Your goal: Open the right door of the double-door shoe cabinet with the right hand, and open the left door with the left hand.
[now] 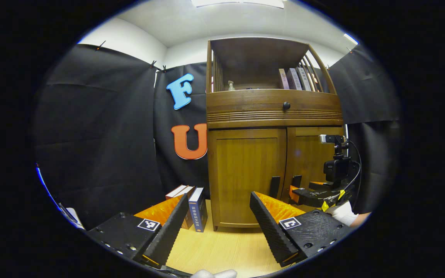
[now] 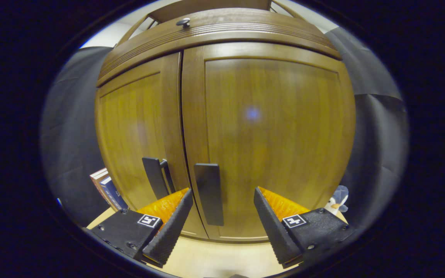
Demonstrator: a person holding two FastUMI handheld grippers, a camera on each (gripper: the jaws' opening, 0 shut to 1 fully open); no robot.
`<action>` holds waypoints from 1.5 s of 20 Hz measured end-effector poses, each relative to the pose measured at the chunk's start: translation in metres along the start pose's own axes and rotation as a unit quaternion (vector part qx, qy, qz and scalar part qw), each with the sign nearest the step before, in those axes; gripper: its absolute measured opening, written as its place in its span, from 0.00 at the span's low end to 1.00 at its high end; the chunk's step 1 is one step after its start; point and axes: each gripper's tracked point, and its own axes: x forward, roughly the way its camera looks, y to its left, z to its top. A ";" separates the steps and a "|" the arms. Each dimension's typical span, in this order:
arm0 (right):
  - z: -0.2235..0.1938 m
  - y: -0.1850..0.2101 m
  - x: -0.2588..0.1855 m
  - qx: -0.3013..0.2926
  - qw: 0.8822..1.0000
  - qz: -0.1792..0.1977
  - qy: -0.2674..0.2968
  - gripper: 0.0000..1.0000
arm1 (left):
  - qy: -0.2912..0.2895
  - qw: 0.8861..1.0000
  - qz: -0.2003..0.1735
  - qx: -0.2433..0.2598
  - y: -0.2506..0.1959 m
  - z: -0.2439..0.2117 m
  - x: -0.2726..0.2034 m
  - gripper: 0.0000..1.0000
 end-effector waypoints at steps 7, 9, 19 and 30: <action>-0.010 0.018 0.027 0.004 1.000 0.021 0.020 0.80 | 0.009 1.000 0.019 0.004 0.009 -0.001 -0.002 0.96; -0.015 0.019 0.031 0.008 0.999 0.016 0.027 0.65 | 0.005 1.000 0.019 0.021 0.013 0.001 -0.003 1.00; -0.015 0.012 0.030 0.000 1.000 0.000 0.024 0.34 | -0.024 0.998 -0.031 0.040 0.004 0.023 -0.004 0.96; -0.012 0.011 0.027 0.006 1.000 0.004 0.026 0.34 | -0.009 0.994 -0.109 0.027 -0.040 0.006 -0.029 0.96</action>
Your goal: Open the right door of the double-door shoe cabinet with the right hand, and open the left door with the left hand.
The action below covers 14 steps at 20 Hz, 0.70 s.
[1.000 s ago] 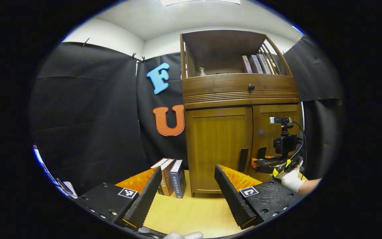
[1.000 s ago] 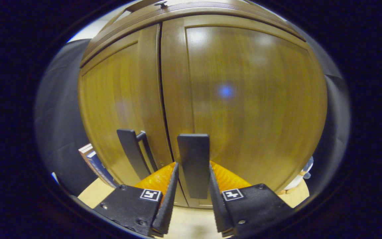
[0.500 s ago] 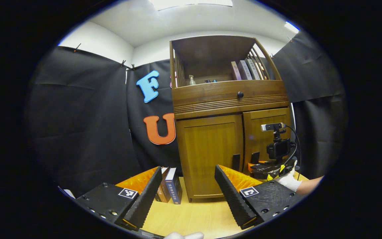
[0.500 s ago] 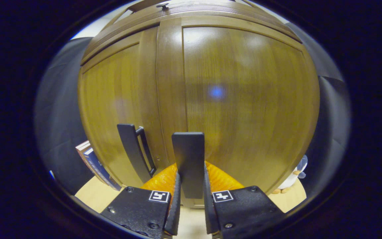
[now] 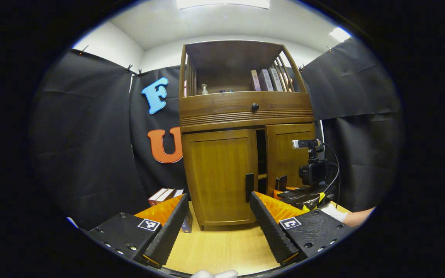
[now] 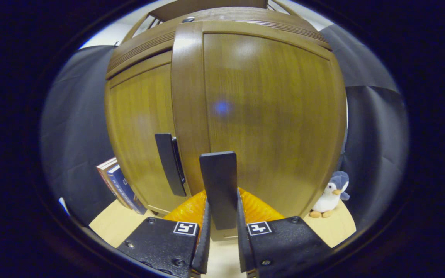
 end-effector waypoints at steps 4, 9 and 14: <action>-0.003 0.000 0.006 -0.008 1.000 -0.004 -0.004 0.33 | 0.001 1.000 -0.013 -0.003 -0.004 0.000 -0.003 0.96; -0.002 -0.001 0.004 -0.001 1.000 -0.013 -0.007 0.35 | 0.000 1.000 -0.028 0.000 -0.006 -0.002 -0.008 0.96; 0.000 -0.002 0.003 0.005 1.000 -0.027 -0.010 0.32 | -0.001 0.999 -0.039 -0.001 -0.006 -0.003 -0.011 0.96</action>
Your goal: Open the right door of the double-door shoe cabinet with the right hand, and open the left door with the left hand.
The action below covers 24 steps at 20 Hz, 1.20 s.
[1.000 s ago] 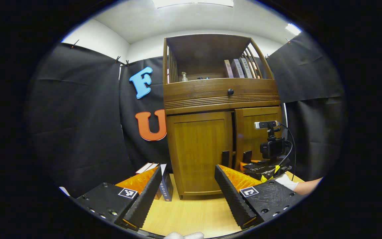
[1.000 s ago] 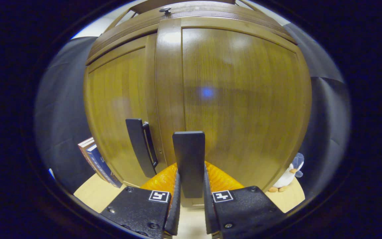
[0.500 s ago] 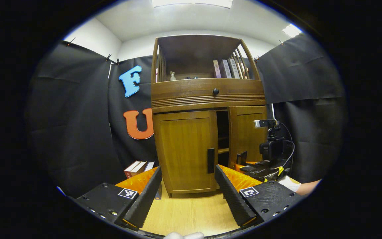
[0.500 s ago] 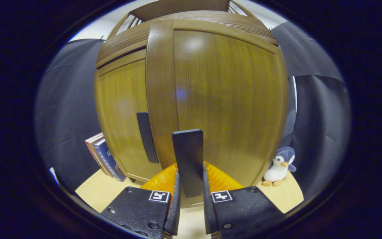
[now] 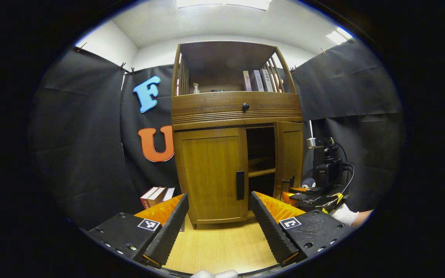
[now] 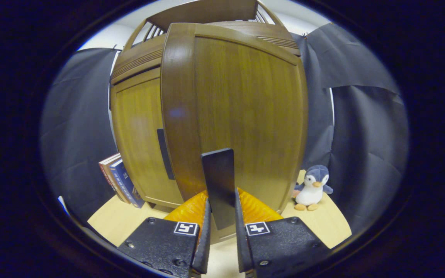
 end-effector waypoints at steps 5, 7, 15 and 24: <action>0.001 -0.001 -0.002 -0.002 1.000 -0.011 -0.003 0.30 | -0.002 1.000 -0.011 0.001 -0.004 -0.001 -0.002 0.96; 0.001 -0.002 -0.002 0.000 1.000 -0.015 -0.003 0.30 | -0.003 1.000 -0.014 -0.002 -0.006 -0.001 -0.002 0.96; 0.002 -0.005 -0.004 0.005 1.000 -0.027 -0.003 0.28 | -0.004 1.000 -0.025 -0.007 -0.010 -0.003 0.002 0.96; 0.003 -0.008 -0.005 0.021 0.999 -0.042 -0.004 0.25 | -0.007 0.999 -0.042 -0.011 -0.018 -0.006 0.006 0.96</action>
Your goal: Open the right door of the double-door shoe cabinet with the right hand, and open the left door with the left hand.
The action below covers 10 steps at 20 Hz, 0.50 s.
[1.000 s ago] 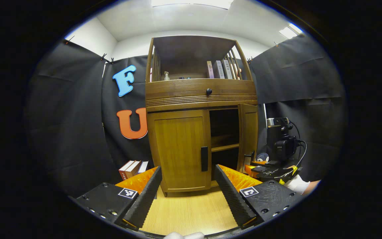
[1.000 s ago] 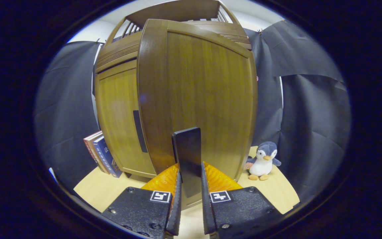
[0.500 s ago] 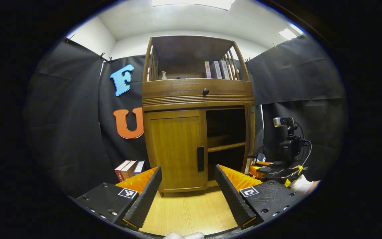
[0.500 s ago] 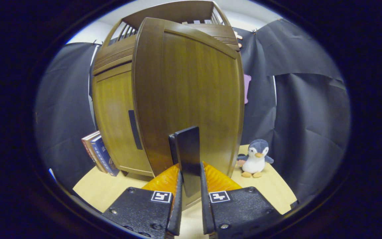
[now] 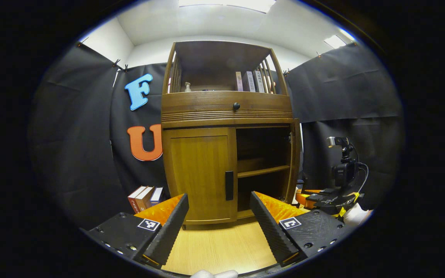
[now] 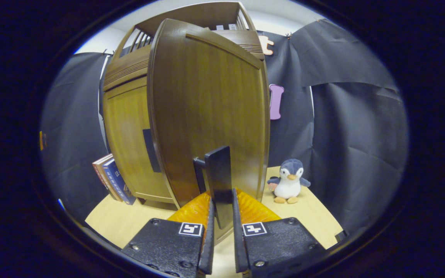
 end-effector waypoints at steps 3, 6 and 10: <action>0.000 0.002 -0.003 0.012 1.000 -0.003 0.001 0.23 | 0.001 1.000 -0.011 -0.002 -0.008 -0.002 0.001 0.96; 0.000 0.001 -0.004 0.020 1.000 -0.009 -0.001 0.21 | 0.006 1.000 -0.024 0.001 -0.018 -0.007 0.003 0.96; -0.002 -0.001 -0.005 0.030 0.999 -0.013 0.000 0.17 | 0.010 0.999 -0.032 -0.003 -0.033 -0.011 0.007 0.96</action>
